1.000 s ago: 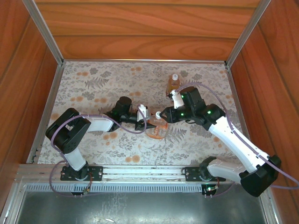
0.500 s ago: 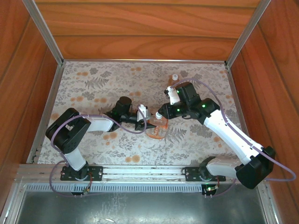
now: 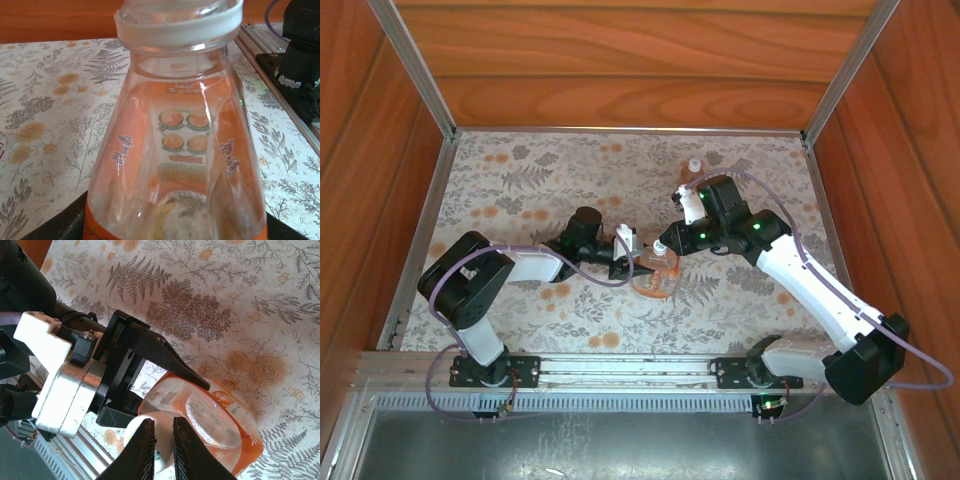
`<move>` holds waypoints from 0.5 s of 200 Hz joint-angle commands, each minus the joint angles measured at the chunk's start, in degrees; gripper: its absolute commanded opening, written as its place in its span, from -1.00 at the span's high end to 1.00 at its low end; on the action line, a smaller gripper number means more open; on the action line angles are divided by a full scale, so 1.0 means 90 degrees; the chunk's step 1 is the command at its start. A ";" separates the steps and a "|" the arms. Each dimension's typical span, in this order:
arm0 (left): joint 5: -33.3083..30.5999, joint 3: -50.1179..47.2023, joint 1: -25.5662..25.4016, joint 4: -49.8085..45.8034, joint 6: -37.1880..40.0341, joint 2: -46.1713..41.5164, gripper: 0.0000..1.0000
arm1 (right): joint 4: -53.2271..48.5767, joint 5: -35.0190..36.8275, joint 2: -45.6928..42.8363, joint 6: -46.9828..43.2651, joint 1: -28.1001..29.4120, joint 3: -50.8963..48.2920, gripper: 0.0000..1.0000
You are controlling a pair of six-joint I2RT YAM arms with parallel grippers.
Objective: Screw on the bottle caps
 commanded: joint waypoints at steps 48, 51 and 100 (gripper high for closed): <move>-0.0083 -0.0214 0.0014 -0.1357 -0.0130 0.0349 -0.05 | -0.0373 -0.0264 -0.0285 0.0031 -0.0011 -0.0211 0.68; -0.0083 -0.0214 0.0009 -0.1362 -0.0130 0.0349 -0.05 | -0.0372 -0.0273 -0.0291 0.0036 -0.0013 -0.0215 0.68; -0.0092 -0.0210 0.0016 -0.1365 -0.0130 0.0377 -0.05 | -0.0433 -0.0634 -0.0350 0.0084 -0.0014 -0.0312 0.69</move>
